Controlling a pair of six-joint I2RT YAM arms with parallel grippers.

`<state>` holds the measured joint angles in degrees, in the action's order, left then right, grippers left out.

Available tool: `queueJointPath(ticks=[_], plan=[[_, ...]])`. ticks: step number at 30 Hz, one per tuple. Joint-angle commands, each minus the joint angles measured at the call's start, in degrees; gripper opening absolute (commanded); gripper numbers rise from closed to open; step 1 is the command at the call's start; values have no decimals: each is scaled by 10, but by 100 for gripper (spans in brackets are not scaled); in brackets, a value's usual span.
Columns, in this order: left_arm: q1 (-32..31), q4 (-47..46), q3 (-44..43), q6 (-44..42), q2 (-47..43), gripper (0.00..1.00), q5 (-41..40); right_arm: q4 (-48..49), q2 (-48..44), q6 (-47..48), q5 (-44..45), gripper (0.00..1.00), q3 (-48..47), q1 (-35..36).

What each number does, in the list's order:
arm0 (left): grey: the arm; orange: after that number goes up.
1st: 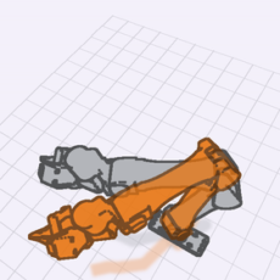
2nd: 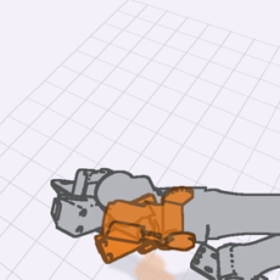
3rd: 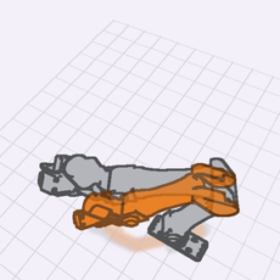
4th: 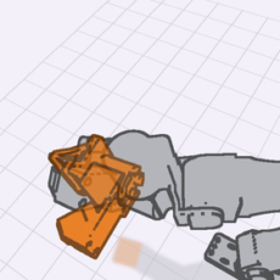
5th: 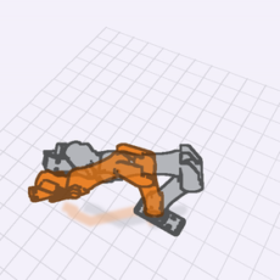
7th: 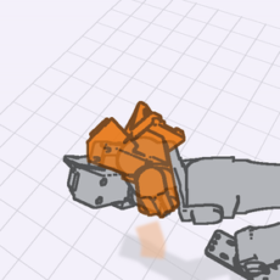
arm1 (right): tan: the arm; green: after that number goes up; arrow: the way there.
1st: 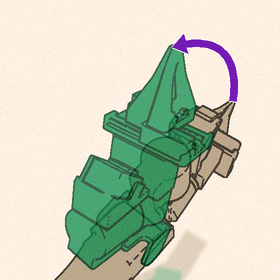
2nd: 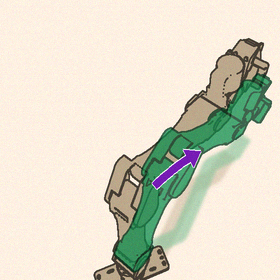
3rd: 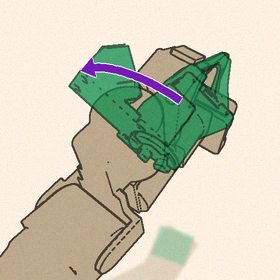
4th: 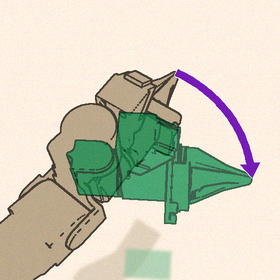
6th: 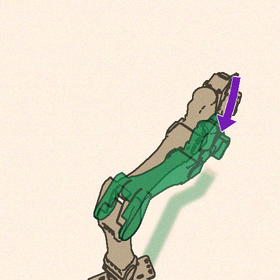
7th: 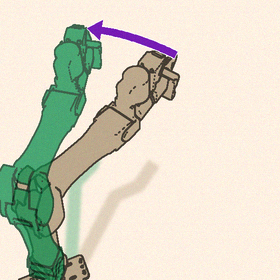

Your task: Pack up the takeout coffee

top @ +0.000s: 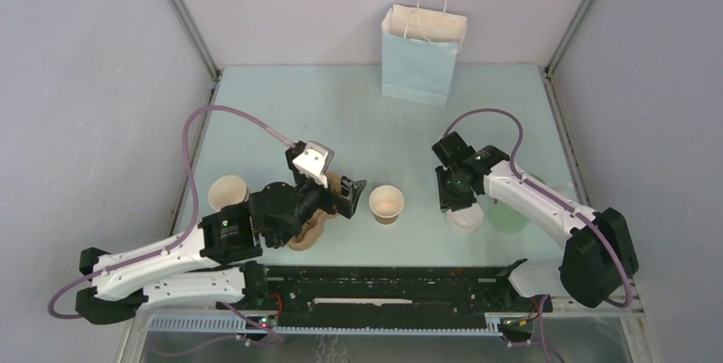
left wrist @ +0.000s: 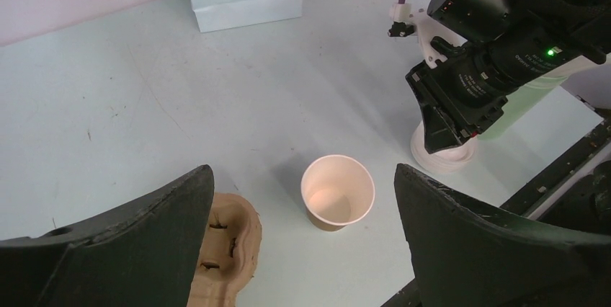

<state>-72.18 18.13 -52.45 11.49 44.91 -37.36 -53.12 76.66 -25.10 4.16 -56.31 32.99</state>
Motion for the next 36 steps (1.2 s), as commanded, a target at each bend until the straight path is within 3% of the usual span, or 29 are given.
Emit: queueJointPath(ticks=[1, 11, 26, 36], plan=[[2, -10, 9, -9, -3, 100, -13, 31, 5, -9, 9, 36, 10, -4], [4, -9, 6, -3, 7, 100, -17, 72, 25, 8, -13, 35, 39, -34], [5, -1, -8, -5, 22, 100, -18, 81, 30, 14, -33, 18, 44, -46], [5, 0, -12, -2, 31, 100, -13, 74, 20, 7, -33, 22, 44, -41]])
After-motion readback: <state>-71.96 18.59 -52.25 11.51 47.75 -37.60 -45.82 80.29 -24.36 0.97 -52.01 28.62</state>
